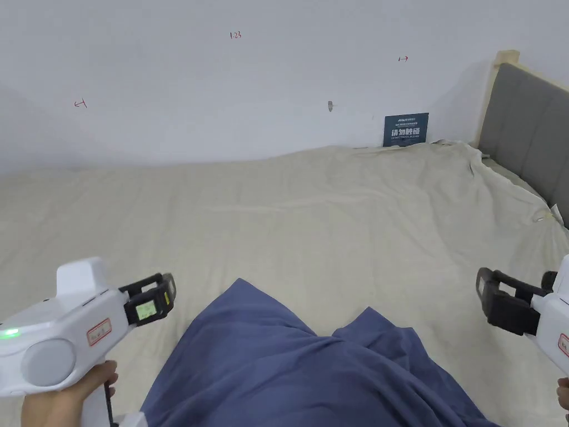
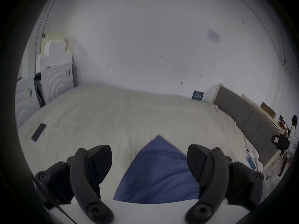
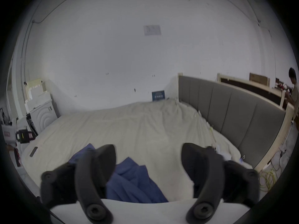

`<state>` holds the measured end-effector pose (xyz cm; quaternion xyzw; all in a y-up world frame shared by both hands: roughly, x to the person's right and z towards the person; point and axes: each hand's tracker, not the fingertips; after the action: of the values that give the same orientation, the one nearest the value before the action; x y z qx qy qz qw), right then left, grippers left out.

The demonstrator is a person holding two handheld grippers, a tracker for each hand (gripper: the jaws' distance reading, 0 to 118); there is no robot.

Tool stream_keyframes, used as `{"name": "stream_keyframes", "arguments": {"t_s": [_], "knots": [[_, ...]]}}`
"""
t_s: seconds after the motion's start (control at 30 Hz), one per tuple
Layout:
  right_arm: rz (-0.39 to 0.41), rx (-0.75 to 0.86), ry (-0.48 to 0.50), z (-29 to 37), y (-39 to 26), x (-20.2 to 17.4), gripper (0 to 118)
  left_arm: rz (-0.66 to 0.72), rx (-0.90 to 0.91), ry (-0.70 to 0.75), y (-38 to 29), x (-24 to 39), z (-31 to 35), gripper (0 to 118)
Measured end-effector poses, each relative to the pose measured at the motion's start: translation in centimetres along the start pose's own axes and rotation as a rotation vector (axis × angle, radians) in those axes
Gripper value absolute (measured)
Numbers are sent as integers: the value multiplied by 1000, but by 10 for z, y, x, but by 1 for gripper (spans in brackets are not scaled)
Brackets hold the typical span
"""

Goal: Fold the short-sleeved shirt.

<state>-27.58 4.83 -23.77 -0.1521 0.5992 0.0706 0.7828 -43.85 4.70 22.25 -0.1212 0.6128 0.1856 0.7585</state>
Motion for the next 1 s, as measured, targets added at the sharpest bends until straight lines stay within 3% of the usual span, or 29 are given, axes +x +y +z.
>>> {"name": "stream_keyframes", "arguments": {"t_s": [0.07, 0.1, 0.13, 0.17, 0.5, 0.67, 0.87, 0.93, 0.97, 1.0], "knots": [[18, 35, -8, 5, 3, -7, 20, -18, 51, -35, 5, 9, 2, 60], [25, 48, -8, 7, 3, -10, 2, -20, 73, -47, 6, 13, 0, 30], [33, 61, -11, 8, 2, -13, 1, -22, 66, -59, 6, 17, -2, 11], [41, 79, -12, 9, 2, -14, 0, -16, 65, -75, 7, 19, -5, 0], [39, 85, 7, -4, 0, -18, 0, -94, -94, -176, 13, 30, -78, 0], [56, 42, -6, -22, -6, -16, 0, -52, -202, -210, 24, 27, -145, 0], [57, -12, -33, -51, -15, -13, 0, -130, -405, -176, 14, 32, -236, 0], [57, -36, -39, -59, -19, -12, 0, -150, -464, -178, 5, 32, -268, 15], [63, -51, -40, -65, -21, -8, 0, -157, -486, -162, 2, 33, -282, 28], [73, -65, -44, -70, -24, -8, 0, -158, -521, -154, -2, 33, -297, 49]]}}
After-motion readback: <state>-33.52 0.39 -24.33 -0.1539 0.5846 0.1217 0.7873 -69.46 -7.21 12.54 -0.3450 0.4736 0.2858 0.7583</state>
